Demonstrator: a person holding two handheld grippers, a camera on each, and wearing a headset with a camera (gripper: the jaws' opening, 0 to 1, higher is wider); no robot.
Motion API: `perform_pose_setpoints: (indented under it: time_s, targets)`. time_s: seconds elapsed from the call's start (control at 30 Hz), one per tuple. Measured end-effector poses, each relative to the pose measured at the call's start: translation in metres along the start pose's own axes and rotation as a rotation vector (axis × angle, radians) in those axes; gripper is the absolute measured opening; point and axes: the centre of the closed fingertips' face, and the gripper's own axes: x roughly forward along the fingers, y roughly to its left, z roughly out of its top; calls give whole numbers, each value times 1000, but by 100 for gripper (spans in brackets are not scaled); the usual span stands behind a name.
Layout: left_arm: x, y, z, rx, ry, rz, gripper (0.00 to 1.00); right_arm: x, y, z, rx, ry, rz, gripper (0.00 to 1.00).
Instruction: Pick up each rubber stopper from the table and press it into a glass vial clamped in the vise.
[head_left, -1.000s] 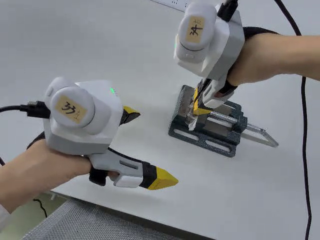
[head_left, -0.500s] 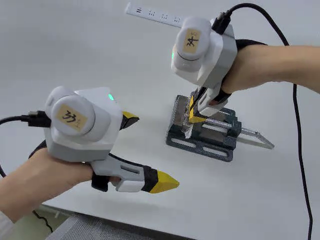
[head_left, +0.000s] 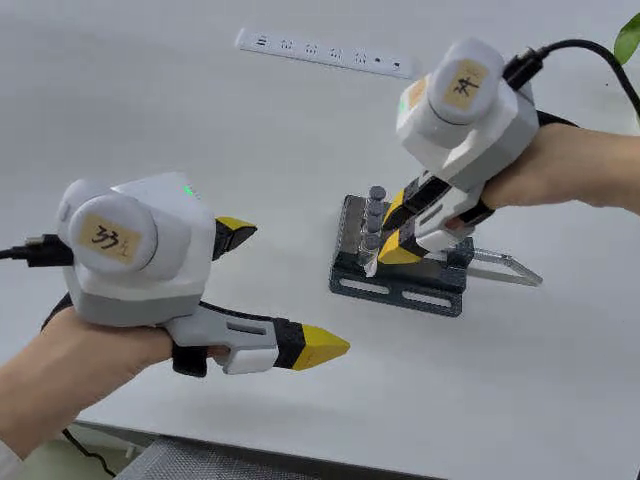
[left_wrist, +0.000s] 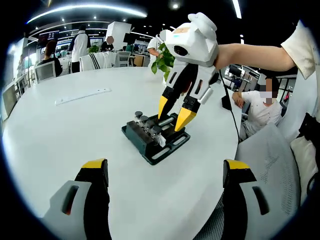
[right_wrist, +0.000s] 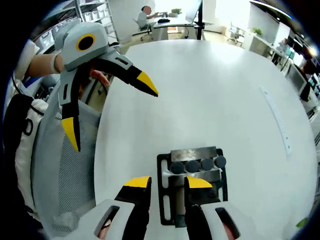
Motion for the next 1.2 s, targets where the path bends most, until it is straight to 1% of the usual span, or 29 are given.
perform_pose_setpoints:
  time_s: [0.07,0.1,0.17,0.2,0.23,0.27,0.3,0.33,0.4,0.43,0.5,0.57,0.6,0.67,0.7,0.77,0.87,0.97,1.1,1.17,1.2]
  targets:
    - [-1,-1,1,2,-10,0,96,-5,2,-3,15,-60,-18,26]
    - [-1,-1,2,2,-13,3,97,-9,4,-7,59,-95,-32,27]
    - [-1,-3,3,6,-19,4,98,-14,5,-11,80,-160,-56,30]
    - [-2,-3,3,7,-21,4,98,-18,8,-17,122,-188,-66,32]
    - [-2,-4,3,9,-23,4,98,-21,10,-21,134,-206,-77,33]
    - [-2,-6,3,14,-21,3,99,-24,11,-26,147,-241,-99,34]
    - [-1,-7,4,19,-19,3,99,-26,14,-31,161,-256,-105,35]
    - [-1,-11,5,25,-17,5,99,-28,16,-38,194,-280,-124,37]
    - [-1,-9,4,31,-18,11,99,-31,17,-48,223,-311,-160,44]
    - [-2,-9,4,32,-19,12,99,-32,21,-57,243,-317,-170,47]
    - [-3,-7,4,37,-22,19,99,-33,28,-66,260,-332,-190,56]
    - [-4,-6,4,44,-22,22,99,-33,34,-78,303,-350,-210,58]
    - [-4,-5,4,44,-24,22,99,-33,36,-85,330,-356,-223,60]
    - [-5,-6,6,48,-26,26,99,-35,40,-93,346,-377,-249,67]
    - [-4,-6,6,49,-25,25,99,-36,40,-96,358,-385,-269,71]
    - [-5,-5,4,51,-15,27,99,-40,43,-102,378,-395,-289,76]
    - [-5,-6,2,63,1,22,99,-44,46,-106,398,-410,-305,78]
    - [-6,-10,-1,75,20,18,99,-48,48,-109,400,-410,-323,83]
    - [-9,-9,-4,69,33,14,99,-51,49,-106,405,-428,-336,92]
    - [-12,-9,-6,71,49,19,99,-53,48,-103,407,-441,-342,94]
    - [-13,-7,-6,73,54,29,99,-53,48,-101,409,-459,-336,95]
